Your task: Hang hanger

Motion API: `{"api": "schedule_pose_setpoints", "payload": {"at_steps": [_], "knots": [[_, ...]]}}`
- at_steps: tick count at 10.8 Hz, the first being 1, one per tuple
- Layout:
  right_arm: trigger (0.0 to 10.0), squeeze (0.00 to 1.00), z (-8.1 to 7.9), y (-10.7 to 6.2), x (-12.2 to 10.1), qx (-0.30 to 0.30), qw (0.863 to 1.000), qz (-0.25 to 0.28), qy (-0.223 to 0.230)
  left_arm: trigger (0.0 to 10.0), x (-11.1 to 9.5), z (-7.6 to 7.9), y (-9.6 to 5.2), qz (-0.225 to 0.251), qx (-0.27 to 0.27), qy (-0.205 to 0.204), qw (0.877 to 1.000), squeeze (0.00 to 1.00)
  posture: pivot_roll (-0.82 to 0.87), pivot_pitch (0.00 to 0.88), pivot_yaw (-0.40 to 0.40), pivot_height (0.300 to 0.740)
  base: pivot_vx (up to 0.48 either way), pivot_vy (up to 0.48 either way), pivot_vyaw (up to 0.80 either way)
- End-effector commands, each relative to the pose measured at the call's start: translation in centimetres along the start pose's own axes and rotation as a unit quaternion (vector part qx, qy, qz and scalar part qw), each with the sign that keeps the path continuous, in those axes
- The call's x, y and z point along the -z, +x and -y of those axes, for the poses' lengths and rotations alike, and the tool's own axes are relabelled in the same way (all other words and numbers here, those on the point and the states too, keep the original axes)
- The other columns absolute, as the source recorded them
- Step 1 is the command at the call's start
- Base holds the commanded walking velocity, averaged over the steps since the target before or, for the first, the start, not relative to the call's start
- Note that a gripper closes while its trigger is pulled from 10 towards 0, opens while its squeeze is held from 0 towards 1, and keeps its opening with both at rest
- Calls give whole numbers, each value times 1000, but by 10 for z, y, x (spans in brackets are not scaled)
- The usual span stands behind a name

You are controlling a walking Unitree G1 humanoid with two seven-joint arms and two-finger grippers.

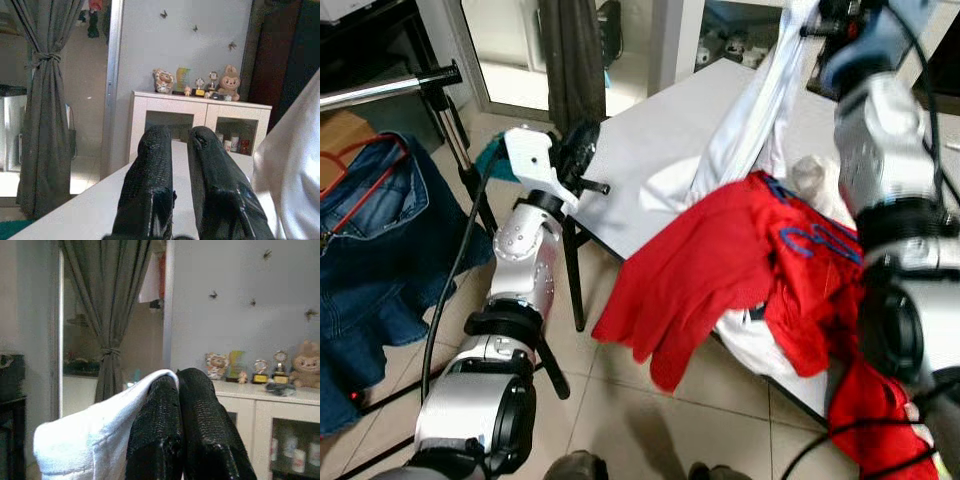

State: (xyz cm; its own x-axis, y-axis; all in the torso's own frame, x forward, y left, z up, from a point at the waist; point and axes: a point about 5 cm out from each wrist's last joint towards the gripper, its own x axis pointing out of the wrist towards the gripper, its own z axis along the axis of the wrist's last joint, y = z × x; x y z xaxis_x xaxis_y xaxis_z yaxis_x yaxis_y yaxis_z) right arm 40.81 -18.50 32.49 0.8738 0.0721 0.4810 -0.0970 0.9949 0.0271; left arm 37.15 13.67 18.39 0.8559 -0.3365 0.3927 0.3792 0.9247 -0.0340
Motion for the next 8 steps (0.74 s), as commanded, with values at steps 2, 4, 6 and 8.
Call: {"api": "schedule_pose_setpoints", "payload": {"at_steps": [2,4,6,8], "knots": [[0,0,19,11,-32,61,997,46,-4,10000,0,4,-1,1,7,7,1000,0,77,14,3,740,0,0,0],[0,0,48,11,-53,155,985,76,-14,10000,1,4,-1,-1,8,7,1000,0,80,13,6,740,0,0,0],[0,0,79,3,-70,245,964,104,-29,10000,0,6,0,0,11,6,1000,0,79,14,12,740,0,0,0],[0,0,114,-10,-85,323,938,118,-43,10000,0,7,1,-2,15,6,1000,0,76,16,18,740,0,0,0]]}}
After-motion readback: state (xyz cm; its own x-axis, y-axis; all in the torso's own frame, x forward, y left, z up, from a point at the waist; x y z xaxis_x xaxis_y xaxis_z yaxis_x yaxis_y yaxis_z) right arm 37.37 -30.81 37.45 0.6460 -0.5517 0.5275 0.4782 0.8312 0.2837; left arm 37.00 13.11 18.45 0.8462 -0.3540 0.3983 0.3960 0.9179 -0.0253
